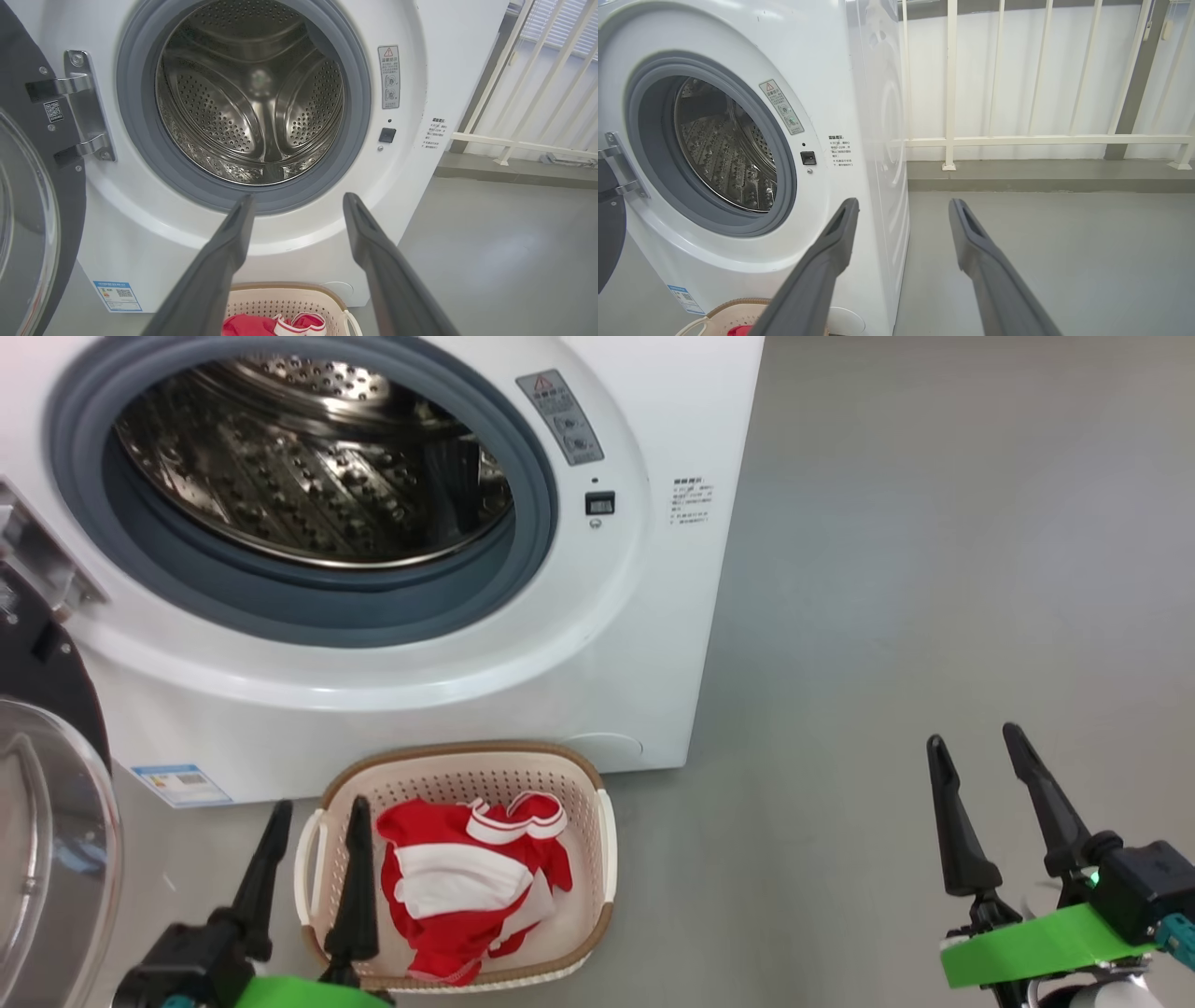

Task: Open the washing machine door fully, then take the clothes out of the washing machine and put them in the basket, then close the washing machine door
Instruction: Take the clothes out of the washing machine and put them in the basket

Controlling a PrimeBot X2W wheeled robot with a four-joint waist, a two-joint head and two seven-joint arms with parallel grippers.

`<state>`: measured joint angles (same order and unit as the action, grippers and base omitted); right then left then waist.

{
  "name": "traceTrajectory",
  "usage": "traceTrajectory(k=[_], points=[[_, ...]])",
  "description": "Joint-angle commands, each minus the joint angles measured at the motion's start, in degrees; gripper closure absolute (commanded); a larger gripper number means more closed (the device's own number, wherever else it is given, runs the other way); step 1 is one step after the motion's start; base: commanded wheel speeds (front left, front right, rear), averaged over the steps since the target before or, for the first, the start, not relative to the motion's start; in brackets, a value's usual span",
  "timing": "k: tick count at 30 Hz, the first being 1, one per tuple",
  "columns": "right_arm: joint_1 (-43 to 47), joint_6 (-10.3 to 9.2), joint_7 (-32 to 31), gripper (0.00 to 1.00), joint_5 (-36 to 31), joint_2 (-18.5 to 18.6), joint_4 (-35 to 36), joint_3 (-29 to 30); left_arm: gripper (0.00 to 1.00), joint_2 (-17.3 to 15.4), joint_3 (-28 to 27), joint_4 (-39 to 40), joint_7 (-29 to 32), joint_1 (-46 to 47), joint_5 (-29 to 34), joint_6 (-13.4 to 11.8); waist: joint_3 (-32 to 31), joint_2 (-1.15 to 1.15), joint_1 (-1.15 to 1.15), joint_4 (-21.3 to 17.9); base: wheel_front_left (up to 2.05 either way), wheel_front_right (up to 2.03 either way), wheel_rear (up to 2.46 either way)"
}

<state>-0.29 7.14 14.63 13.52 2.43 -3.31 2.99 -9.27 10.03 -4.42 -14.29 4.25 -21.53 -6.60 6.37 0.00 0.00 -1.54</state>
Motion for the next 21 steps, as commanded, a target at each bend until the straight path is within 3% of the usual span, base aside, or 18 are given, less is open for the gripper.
traceTrajectory(k=[1,9,21], points=[[0.1,0.35,0.4,0.0,-0.5,0.4,1.5,-1.1,0.0,-1.1,-2.4,1.8,-0.3,-0.2,-0.4,-0.2,-1.8,0.0,0.0,0.2,0.0,0.0,0.0],[3.4,0.35,0.4,0.0,-0.6,0.4,1.6,-0.6,0.0,-3.2,-2.5,3.4,0.7,-5.2,0.3,-1.0,-5.7,0.0,0.0,0.5,0.0,0.0,0.0],[4.8,0.35,0.4,0.0,-0.7,0.4,2.3,-0.6,0.0,-3.7,-1.8,5.3,1.5,-7.1,0.8,-2.0,-6.4,0.0,0.0,0.8,0.0,0.0,0.0]])
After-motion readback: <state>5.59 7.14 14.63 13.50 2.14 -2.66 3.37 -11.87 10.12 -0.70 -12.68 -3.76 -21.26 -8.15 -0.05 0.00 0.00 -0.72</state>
